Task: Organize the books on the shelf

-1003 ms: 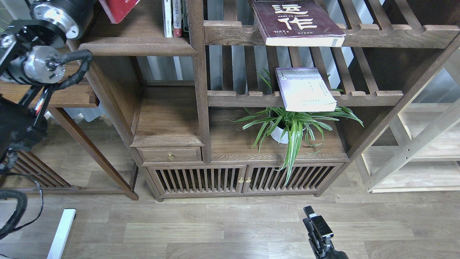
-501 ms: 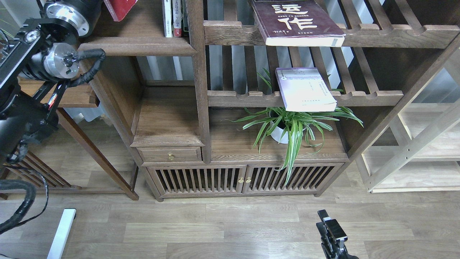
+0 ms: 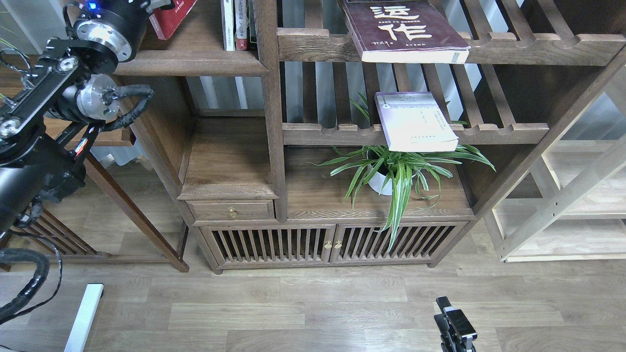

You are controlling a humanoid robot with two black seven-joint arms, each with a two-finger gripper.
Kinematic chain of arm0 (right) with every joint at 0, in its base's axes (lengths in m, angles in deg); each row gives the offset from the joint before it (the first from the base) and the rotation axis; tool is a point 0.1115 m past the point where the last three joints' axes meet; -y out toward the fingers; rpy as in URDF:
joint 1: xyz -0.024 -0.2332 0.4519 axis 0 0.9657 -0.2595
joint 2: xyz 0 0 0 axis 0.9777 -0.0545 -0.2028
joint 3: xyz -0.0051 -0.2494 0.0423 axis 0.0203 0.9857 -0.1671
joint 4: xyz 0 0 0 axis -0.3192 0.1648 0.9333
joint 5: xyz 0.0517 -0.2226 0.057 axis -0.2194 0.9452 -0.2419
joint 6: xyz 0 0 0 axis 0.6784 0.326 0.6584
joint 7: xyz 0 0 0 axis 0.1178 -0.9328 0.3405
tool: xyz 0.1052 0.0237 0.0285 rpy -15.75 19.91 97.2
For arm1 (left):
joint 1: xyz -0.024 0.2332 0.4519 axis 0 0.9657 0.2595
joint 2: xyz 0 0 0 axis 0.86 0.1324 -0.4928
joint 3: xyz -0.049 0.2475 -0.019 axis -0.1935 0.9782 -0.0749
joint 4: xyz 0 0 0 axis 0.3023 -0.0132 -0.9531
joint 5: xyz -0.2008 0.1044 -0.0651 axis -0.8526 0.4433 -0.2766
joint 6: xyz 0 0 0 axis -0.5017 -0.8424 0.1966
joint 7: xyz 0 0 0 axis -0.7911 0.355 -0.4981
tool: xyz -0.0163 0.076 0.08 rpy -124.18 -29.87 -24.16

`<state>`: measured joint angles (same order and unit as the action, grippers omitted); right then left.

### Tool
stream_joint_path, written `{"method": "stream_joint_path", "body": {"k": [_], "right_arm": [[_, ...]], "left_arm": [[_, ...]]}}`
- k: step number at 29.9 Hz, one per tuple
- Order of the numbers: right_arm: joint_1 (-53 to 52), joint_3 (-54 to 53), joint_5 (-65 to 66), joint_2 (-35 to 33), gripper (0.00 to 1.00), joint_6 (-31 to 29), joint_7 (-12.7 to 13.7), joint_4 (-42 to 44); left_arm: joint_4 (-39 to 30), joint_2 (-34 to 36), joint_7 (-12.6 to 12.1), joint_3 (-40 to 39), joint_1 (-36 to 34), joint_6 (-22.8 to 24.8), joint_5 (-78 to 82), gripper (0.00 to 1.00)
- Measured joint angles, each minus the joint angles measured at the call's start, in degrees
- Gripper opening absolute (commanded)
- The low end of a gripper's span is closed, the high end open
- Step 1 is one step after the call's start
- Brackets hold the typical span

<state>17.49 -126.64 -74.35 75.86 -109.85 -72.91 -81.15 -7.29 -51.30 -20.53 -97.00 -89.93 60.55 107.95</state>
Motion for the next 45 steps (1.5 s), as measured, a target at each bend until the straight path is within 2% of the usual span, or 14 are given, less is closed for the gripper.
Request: {"method": "stream_joint_path", "body": {"k": [11,20,28,45], "right_arm": [[1.5,-0.1,-0.4,0.0,0.6,0.0,0.0,0.0],[2.7,-0.1,-0.5,0.0,0.6,0.0,0.0,0.0],[3.4,-0.1,-0.6,-0.1,0.6,0.0,0.0,0.0],[4.0,-0.1,-1.6,-0.6,0.6,0.0,0.0,0.0]], "left_arm": [[3.1,0.1,4.5,2.1,0.0,0.5,0.0,0.04],[6.1,-0.9,6.2,2.3,-0.5,0.5,-0.5,0.05],[9.2,-4.6,7.7,2.3,-2.2,0.5,-0.6,0.06],[11.5,-4.7,10.2,2.3,-2.0,0.4,-0.6,0.06]]}}
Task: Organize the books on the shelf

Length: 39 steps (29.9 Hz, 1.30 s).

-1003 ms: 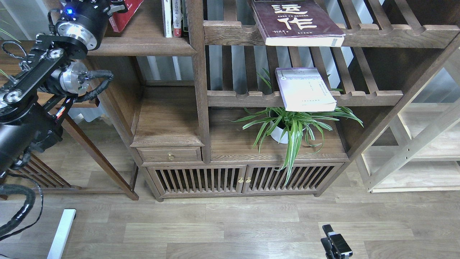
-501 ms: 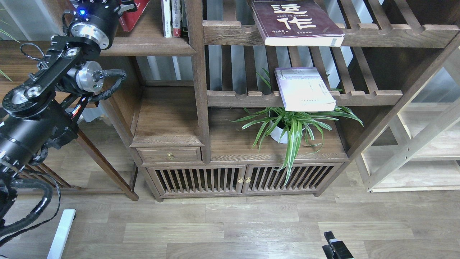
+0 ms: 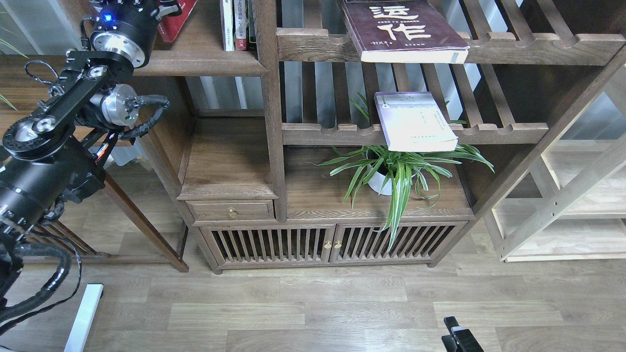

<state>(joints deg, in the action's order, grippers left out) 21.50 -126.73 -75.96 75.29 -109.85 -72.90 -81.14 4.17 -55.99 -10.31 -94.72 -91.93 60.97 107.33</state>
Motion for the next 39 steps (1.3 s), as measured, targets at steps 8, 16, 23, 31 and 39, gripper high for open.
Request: {"method": "stream_joint_path", "body": {"k": [8,16,23,31,39], "right_arm": [[0.8,0.0,-0.2,-0.1,0.6,0.0,0.0,0.0],[1.0,0.2,-0.4,0.0,0.6,0.0,0.0,0.0],[1.5,0.2,-0.6,0.0,0.6,0.0,0.0,0.0],[2.0,0.3,-0.8,0.0,0.6,0.0,0.0,0.0],[2.1,0.3,-0.8,0.0,0.6,0.0,0.0,0.0]], "left_arm": [[0.5,-0.2,0.6,0.4,0.4,0.1,0.0,0.06],[1.2,-0.2,1.3,1.6,0.4,0.2,-0.8,0.06],[2.5,-0.2,2.4,1.9,0.3,0.4,-0.9,0.06],[6.1,-2.9,3.4,1.8,-0.8,0.4,-2.1,0.06],[9.6,-4.6,3.8,2.0,-3.4,0.4,-3.1,0.06]]}}
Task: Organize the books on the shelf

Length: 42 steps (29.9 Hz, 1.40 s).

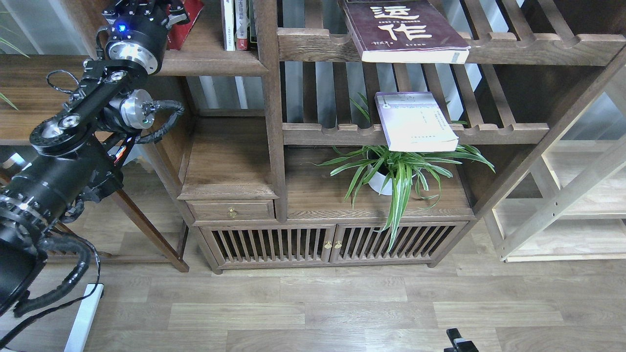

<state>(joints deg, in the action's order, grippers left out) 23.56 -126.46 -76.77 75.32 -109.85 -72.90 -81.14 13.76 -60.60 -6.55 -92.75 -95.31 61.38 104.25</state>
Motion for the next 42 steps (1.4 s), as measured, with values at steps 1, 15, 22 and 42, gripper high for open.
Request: {"method": "stream_joint_path", "body": {"k": [1,15,22,42], "right_arm": [[0.0,0.0,0.0,0.0,0.6,0.0,0.0,0.0],[0.4,0.0,-0.1,0.0,0.6,0.0,0.0,0.0],[0.9,0.0,-0.1,0.1,0.6,0.0,0.0,0.0],[2.6,0.5,-0.1,0.0,0.6,0.0,0.1,0.0]], "left_arm": [[0.3,-0.1,0.1,0.0,-0.2,0.0,-0.2,0.06],[0.8,-0.2,0.2,3.5,-0.6,0.8,-1.2,0.06],[0.6,-0.3,0.2,4.3,-0.9,0.9,-1.3,0.24],[0.1,-2.8,-0.5,7.4,-5.3,0.2,-1.2,0.75]]}}
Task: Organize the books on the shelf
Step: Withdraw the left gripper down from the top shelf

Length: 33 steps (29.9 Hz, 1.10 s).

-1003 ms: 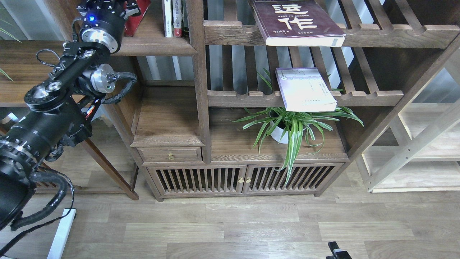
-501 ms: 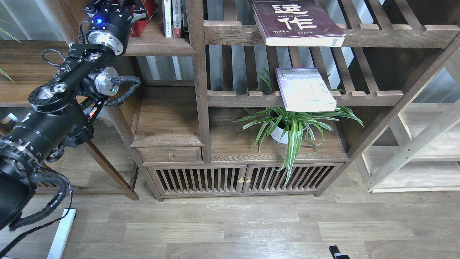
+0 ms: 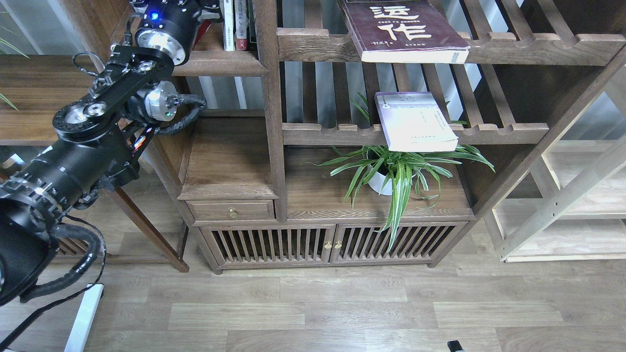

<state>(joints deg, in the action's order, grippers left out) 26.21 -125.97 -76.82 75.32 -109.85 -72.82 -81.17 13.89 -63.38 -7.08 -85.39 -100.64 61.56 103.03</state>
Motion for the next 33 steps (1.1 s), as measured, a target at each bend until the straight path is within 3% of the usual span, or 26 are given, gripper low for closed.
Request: {"method": "stream_joint_path", "body": {"k": [7,15,33], "right_arm": [[0.4,0.0,0.1,0.0,0.66,0.0,0.0,0.0],[0.4,0.0,0.1,0.0,0.7,0.0,0.0,0.0],[-3.0,0.3,0.7,1.5,0.71,0.0,0.1,-0.1]], "left_arm": [[-4.5,0.3,0.4,-1.1,-0.4,-0.4,-0.1,0.79],[-14.0,1.5,0.1,-1.8,2.1,-5.0,-0.3,0.8],[-37.1,12.8,-0.2,-8.4,19.7,-8.8,-0.4,0.8]]}}
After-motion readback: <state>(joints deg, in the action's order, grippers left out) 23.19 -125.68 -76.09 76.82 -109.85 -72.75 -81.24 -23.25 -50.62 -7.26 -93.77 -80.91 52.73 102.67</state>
